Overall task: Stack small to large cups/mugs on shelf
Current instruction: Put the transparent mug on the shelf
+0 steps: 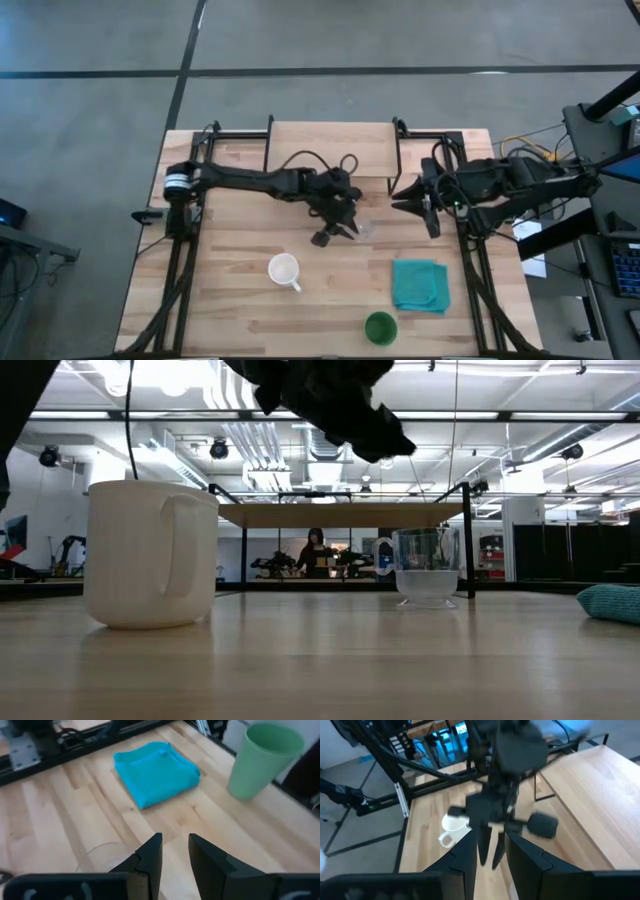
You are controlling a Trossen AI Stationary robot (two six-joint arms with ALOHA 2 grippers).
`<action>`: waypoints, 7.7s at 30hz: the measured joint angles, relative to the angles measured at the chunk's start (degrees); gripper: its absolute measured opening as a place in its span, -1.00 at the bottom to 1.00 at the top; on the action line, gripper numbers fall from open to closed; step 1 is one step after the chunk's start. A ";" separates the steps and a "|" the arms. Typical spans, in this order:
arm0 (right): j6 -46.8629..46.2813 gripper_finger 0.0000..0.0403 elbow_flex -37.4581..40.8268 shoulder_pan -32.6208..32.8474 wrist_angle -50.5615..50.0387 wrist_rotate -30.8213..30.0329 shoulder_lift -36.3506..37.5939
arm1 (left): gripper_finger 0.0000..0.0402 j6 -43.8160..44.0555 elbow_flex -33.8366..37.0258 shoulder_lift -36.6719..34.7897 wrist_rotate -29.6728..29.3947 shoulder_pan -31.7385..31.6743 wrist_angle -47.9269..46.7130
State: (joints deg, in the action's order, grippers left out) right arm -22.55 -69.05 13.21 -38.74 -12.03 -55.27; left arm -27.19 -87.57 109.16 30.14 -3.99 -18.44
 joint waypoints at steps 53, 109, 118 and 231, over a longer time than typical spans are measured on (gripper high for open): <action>0.04 -0.53 -0.05 0.02 0.04 0.02 -0.02 | -0.60 -0.71 -5.52 8.54 -11.33 0.86 -5.72; -0.20 -0.53 -0.03 0.04 0.04 0.02 -0.07 | -1.00 5.84 -9.49 -2.34 -18.16 0.81 -16.59; 0.04 -0.53 0.09 0.02 0.11 -0.01 -0.11 | -1.00 7.33 -10.65 -15.61 -33.97 -0.25 -22.04; -1.03 -0.53 7.49 0.02 1.79 -0.04 -0.11 | -1.00 43.31 -9.06 -11.58 -42.38 -20.66 -34.13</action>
State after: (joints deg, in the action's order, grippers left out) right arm -23.57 -61.56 13.23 -36.95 -12.08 -55.37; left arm 16.12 -96.63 97.58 -12.24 -24.64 -52.57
